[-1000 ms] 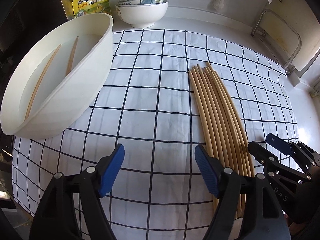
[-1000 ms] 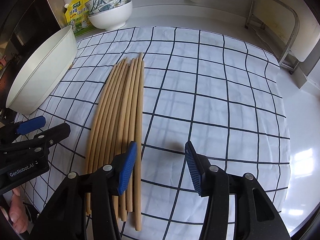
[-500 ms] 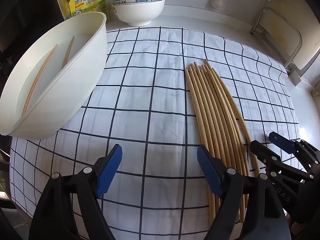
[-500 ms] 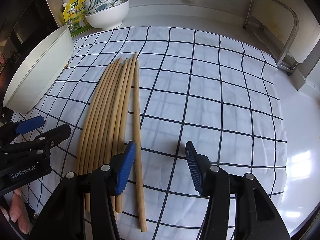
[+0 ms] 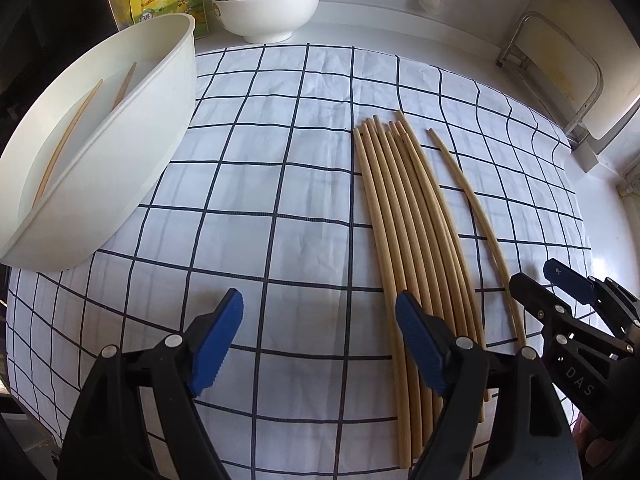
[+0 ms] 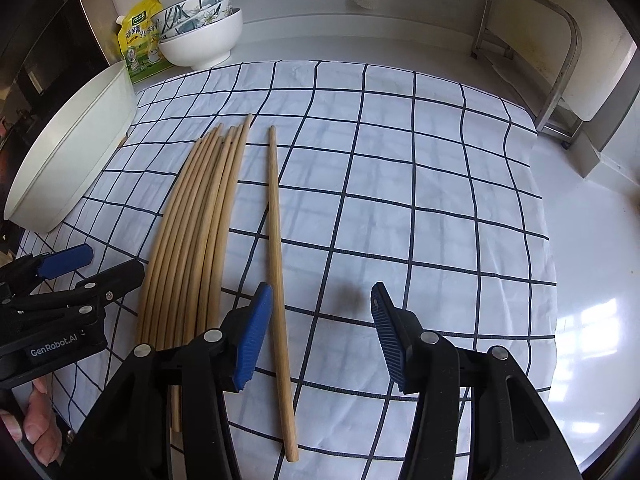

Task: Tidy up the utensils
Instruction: 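Grasp another chopstick with the left tool while the right tool grasps one too, then carry the left tool's chopstick over the basin while the right tool carries its chopstick there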

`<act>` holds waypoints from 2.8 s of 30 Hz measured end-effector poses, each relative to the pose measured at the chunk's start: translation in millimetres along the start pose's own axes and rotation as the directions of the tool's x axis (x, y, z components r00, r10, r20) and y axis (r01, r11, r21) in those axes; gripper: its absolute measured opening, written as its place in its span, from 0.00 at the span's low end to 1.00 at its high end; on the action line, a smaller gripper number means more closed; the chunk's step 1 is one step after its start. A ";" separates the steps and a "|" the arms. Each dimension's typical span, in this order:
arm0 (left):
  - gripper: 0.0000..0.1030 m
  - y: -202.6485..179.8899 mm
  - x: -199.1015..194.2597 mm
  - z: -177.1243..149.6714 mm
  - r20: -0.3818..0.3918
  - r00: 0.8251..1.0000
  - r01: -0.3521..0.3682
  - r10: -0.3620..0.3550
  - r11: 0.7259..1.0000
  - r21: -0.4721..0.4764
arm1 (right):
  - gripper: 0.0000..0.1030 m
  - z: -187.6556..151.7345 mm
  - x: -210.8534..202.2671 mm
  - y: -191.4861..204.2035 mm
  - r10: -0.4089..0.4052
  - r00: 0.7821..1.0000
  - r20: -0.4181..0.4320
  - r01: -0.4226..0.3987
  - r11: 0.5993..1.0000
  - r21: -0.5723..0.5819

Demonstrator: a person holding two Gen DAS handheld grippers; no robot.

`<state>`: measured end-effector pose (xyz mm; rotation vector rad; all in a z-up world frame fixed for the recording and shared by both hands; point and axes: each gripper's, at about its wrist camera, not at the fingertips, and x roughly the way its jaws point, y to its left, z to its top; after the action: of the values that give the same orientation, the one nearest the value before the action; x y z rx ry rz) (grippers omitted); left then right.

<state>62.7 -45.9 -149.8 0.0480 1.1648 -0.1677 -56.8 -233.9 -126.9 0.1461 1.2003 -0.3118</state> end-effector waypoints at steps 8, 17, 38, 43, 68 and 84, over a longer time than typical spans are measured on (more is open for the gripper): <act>0.78 -6.7 5.3 -1.9 -0.003 1.000 -0.030 0.030 0.999 0.025 | 0.48 0.4 1.0 0.8 0.002 1.000 -0.001 -0.002 1.000 -0.001; 0.80 1.6 8.1 -9.1 -0.023 0.997 -0.070 0.070 0.997 0.023 | 0.49 2.7 2.0 1.7 0.005 1.000 -0.004 -0.005 1.000 -0.018; 0.10 5.4 5.8 8.7 -0.017 1.000 -0.002 0.003 1.000 0.011 | 0.06 10.2 14.8 25.7 0.001 1.000 0.000 -0.001 0.994 -0.113; 0.07 13.0 4.5 10.5 -0.035 0.999 0.039 -0.039 0.999 -0.004 | 0.06 10.8 8.4 25.9 0.035 0.999 -0.007 -0.035 0.996 -0.083; 0.07 171.7 -152.8 79.7 0.260 0.964 -0.018 0.044 0.995 -0.102 | 0.06 134.9 -88.7 191.9 0.278 0.945 0.171 -0.242 0.948 -0.207; 0.08 264.0 -67.7 115.6 0.137 0.988 -0.055 0.074 0.989 -0.139 | 0.06 178.1 15.4 304.2 0.267 0.964 0.018 -0.258 0.944 -0.207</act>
<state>183.2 207.4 -55.0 -0.0444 1.0291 -0.0339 202.4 3.0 -93.4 0.1189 1.1441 0.0418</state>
